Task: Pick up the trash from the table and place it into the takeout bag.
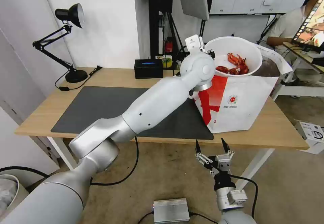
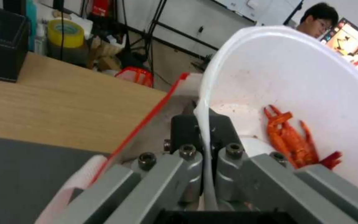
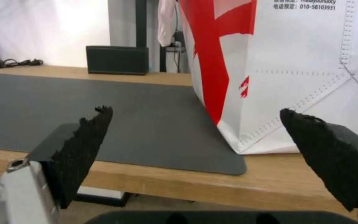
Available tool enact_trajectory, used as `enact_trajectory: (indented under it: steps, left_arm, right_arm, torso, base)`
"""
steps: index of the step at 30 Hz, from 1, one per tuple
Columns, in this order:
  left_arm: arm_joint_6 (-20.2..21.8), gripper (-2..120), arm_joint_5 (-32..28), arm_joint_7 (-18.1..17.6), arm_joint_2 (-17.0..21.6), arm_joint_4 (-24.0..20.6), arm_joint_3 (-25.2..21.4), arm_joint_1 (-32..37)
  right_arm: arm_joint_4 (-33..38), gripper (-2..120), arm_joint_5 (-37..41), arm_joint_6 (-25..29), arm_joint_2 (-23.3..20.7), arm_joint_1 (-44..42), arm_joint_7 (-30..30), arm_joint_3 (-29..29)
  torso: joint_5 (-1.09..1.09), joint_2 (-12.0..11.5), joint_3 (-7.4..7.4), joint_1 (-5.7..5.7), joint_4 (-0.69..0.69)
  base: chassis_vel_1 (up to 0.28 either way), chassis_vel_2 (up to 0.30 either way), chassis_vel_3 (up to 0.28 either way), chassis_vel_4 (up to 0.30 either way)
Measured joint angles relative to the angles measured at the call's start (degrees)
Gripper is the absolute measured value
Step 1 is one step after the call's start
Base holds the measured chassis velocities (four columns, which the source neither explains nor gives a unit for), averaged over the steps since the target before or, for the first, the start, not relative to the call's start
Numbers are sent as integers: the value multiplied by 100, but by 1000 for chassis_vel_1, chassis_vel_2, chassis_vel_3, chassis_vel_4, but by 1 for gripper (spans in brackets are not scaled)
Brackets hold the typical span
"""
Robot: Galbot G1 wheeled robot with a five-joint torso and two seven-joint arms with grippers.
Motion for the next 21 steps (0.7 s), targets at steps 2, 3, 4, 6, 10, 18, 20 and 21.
enact_trajectory:
  steps: [2,3,4,6,10,18,20,21]
  left_arm:
    - [23,0,0,3,1,-16,13,17]
    - [28,0,-1,7,2,-19,15,27]
    - [28,0,-1,7,2,-19,15,27]
    - [42,4,-2,24,3,-30,17,56]
    - [55,18,-5,37,4,-48,19,74]
    - [63,47,-17,90,6,-78,19,77]
    - [63,54,-19,109,7,-90,19,81]
    - [63,57,-19,123,7,-94,19,85]
  right_arm:
    - [0,100,0,0,0,0,0,0]
    - [0,100,0,0,0,0,0,0]
    - [0,100,0,0,0,0,0,0]
    - [0,100,0,0,0,0,0,0]
    - [0,100,0,0,0,0,0,0]
    - [0,100,0,0,0,0,0,0]
    - [0,100,0,0,0,0,0,0]
    - [0,100,0,0,0,0,0,0]
  torso:
    - [0,0,0,0,0]
    - [0,0,0,0,0]
    - [0,0,0,0,0]
    - [0,0,0,0,0]
    - [0,0,0,0,0]
    - [0,0,0,0,0]
    - [0,0,0,0,0]
    - [0,0,0,0,0]
  base:
    - [0,0,0,0]
    - [0,0,0,0]
    - [0,0,0,0]
    - [0,0,0,0]
    - [0,0,0,0]
    - [0,0,0,0]
    - [0,0,0,0]
    - [0,0,0,0]
